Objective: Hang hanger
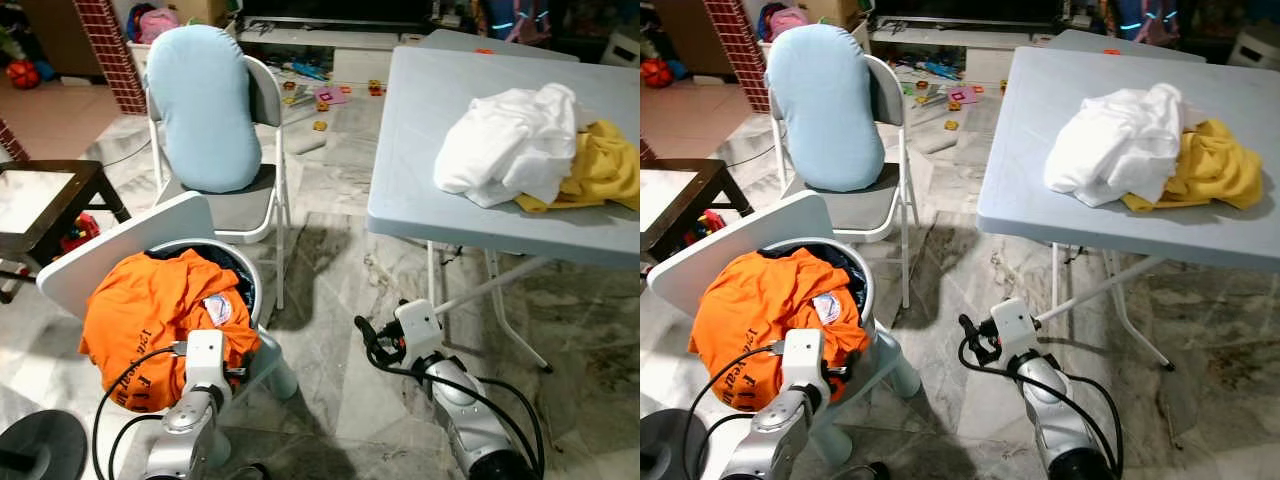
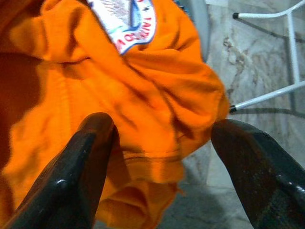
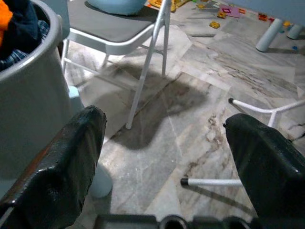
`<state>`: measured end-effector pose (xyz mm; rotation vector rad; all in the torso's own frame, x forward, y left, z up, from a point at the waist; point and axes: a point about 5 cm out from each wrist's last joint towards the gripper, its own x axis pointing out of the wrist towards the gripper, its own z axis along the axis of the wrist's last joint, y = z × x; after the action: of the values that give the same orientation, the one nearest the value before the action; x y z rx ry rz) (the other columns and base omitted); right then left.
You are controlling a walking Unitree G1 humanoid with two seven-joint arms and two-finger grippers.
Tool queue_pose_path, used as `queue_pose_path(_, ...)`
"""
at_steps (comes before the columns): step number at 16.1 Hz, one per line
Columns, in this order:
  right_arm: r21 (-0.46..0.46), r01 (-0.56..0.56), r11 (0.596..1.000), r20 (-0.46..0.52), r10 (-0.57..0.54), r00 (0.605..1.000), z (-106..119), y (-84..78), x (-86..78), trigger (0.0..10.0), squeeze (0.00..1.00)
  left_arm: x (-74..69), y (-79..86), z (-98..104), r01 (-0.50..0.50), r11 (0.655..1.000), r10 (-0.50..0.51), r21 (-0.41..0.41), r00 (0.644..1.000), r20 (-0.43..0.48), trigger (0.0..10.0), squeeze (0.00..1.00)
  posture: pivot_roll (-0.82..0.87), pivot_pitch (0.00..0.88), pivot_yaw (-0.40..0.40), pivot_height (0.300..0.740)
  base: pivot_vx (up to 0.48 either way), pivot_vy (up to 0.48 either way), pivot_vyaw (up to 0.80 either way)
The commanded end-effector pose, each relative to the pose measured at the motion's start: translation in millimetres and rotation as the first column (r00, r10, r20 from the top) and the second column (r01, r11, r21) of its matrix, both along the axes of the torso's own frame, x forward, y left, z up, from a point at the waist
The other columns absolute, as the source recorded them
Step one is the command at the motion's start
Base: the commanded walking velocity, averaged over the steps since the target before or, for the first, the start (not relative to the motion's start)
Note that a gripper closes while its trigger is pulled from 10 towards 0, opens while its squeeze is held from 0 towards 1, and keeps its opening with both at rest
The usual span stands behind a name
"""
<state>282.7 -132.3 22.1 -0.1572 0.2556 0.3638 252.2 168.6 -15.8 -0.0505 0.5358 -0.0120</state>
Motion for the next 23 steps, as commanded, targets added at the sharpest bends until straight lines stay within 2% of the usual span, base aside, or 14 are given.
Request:
queue_pose_path(1,-0.004,-0.003,1.0,0.01,0.003,1.0,1,0.2,-0.9,10.0,0.0,0.0,3.7,0,0.0,1.0,0.0,0.018,1.0,0.003,0.0,0.0,0.02,0.095,-0.009,0.74,0.0,0.0,0.0)
queue_pose_path(5,-0.017,-0.006,1.0,0.009,0.006,1.0,0,-0.5,-3.6,10.0,0.0,0.7,4.0,-2,-0.016,1.0,0.016,0.001,1.0,0.003,0.0,0.0,0.02,0.093,-0.009,0.74,0.0,0.0,0.0)
queue_pose_path(11,-0.041,-0.011,0.999,0.017,0.012,1.0,1,-3.5,-2.5,10.0,0.0,2.7,8.5,-4,-0.046,0.999,0.046,0.027,0.999,0.015,0.0,0.0,0.01,0.089,-0.018,0.74,0.0,0.0,0.0)
queue_pose_path(14,-0.044,-0.013,0.999,0.014,0.014,1.0,0,-3.2,-3.0,10.0,0.0,-0.5,11.0,-9,-0.083,0.997,0.083,-0.004,0.997,-0.012,0.0,0.0,0.01,0.09,-0.017,0.74,0.0,0.0,0.0)
queue_pose_path(16,-0.044,-0.012,0.999,0.014,0.013,1.0,0,-2.6,-2.6,10.0,0.0,-1.3,12.0,-10,-0.089,0.996,0.089,0.003,0.996,-0.014,0.0,0.0,0.01,0.089,-0.015,0.74,0.0,0.0,0.0)
queue_pose_path(18,-0.043,-0.012,0.999,0.015,0.012,1.0,0,-2.2,-2.3,10.0,0.0,0.5,15.7,-7,-0.114,0.993,0.113,0.029,0.993,0.016,0.0,0.0,0.01,0.087,-0.015,0.74,0.0,0.0,0.0)
queue_pose_path(19,-0.036,-0.02,0.999,0.013,0.02,1.0,1,-1.1,-2.6,10.0,0.0,4.0,21.6,1,-0.147,0.987,0.143,0.068,0.988,0.064,0.0,0.0,0.01,0.087,-0.016,0.74,0.0,0.0,0.0)
queue_pose_path(21,0.012,-0.094,0.996,0.023,0.093,0.995,3,4.7,-6.3,10.0,0.0,4.4,22.8,4,-0.165,0.984,0.16,0.063,0.984,0.085,0.0,0.0,0.02,0.088,-0.017,0.74,0.0,0.0,0.0)
queue_pose_path(23,0.038,-0.219,0.975,0.038,0.218,0.975,7,12.7,-12.3,10.0,0.0,3.0,21.4,5,-0.163,0.985,0.158,0.056,0.983,0.095,0.0,0.0,0.02,0.089,-0.016,0.74,0.0,0.0,0.0)
